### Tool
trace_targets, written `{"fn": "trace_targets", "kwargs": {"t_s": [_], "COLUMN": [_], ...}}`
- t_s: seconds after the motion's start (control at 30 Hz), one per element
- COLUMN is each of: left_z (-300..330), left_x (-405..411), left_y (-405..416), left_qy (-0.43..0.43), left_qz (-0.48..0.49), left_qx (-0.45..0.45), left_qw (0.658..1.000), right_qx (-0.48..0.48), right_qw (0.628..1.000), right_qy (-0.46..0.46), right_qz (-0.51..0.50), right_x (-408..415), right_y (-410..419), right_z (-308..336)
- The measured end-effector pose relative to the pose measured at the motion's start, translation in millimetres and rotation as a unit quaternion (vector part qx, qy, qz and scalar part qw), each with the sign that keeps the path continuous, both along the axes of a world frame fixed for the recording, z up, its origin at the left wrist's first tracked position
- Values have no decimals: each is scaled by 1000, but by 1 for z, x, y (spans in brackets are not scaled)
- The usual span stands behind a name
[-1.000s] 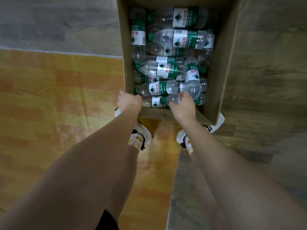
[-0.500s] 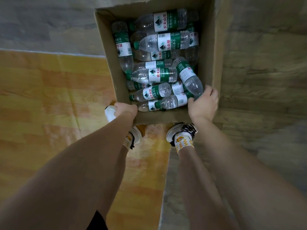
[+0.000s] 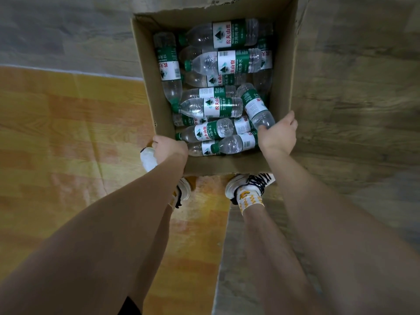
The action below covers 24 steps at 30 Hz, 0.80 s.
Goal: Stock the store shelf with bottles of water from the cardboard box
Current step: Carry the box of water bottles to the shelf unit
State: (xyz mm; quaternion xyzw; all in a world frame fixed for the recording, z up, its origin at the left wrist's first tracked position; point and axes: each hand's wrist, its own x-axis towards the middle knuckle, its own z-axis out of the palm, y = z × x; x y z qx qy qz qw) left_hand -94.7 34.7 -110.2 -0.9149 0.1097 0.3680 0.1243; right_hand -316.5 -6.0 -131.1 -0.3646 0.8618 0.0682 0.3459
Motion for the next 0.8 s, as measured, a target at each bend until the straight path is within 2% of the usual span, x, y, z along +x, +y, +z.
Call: {"fn": "trace_targets", "kwargs": {"t_s": [0.2,0.4,0.47,0.63,0.8], "left_z": [-12,-20,-23,-28,-37], "left_x": [13,37,41,44,70], "left_y": [-33,-61,-65,-59,-67], "left_qy": [-17,-3,-11,-42,-15], "left_qz": [-15,-64,-87,-157,-141], "left_qx": [-69,-32,-20,-53,-30], "left_qw": [997,997,996,985,989], "right_qx": [-10,-8,7,25,58], "right_qw": [999,998,995,979,984], "right_qy": [46,59,75,111,74], "right_qz": [-26,18,61,167,152], "right_x": [19,16,10,-5,-13], "right_y": [-7,-27,-40,-65,-94], "right_z": [-14,-20,-20,-19,-27]}}
